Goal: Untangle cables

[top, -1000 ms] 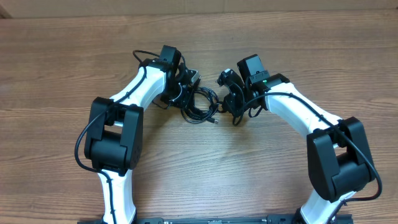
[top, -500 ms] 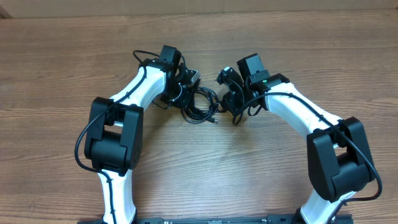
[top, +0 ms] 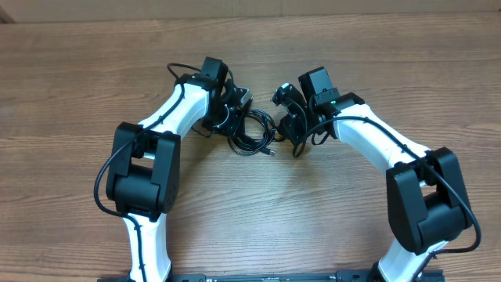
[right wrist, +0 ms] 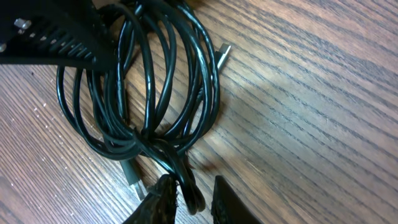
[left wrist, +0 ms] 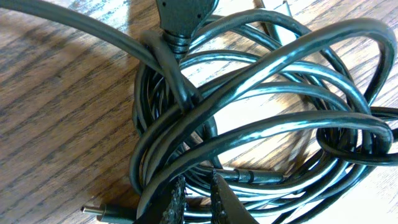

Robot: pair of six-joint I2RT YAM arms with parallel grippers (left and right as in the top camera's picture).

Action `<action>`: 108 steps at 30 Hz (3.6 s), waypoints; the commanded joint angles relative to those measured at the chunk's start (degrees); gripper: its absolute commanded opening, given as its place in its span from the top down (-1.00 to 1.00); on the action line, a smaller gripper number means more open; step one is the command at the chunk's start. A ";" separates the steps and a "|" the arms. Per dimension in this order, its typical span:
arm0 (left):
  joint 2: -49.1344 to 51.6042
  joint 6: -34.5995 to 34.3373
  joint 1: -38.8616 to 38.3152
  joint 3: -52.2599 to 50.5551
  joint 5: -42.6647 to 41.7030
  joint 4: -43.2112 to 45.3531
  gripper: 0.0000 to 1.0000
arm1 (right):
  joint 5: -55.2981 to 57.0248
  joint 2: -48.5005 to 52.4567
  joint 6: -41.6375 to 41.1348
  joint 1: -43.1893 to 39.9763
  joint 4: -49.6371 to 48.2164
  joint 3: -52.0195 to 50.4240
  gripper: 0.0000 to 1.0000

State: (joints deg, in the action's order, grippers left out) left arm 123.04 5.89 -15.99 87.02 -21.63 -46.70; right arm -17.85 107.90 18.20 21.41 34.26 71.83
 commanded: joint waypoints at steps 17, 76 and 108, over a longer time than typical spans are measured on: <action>1.68 -0.81 0.55 -0.26 2.10 0.07 0.67 | -0.66 -0.42 0.33 0.26 -1.92 -1.29 0.57; 1.68 -0.79 0.55 -0.26 2.10 0.07 0.67 | 1.66 1.44 0.33 0.26 -2.56 -1.40 0.62; 1.68 -0.79 0.55 -0.26 2.10 0.04 0.69 | -11.13 -1.77 -10.99 -6.86 12.66 9.31 0.93</action>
State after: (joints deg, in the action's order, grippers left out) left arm 123.04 5.89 -16.01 87.02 -21.71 -46.63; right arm -20.60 108.60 9.17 19.86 46.52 79.20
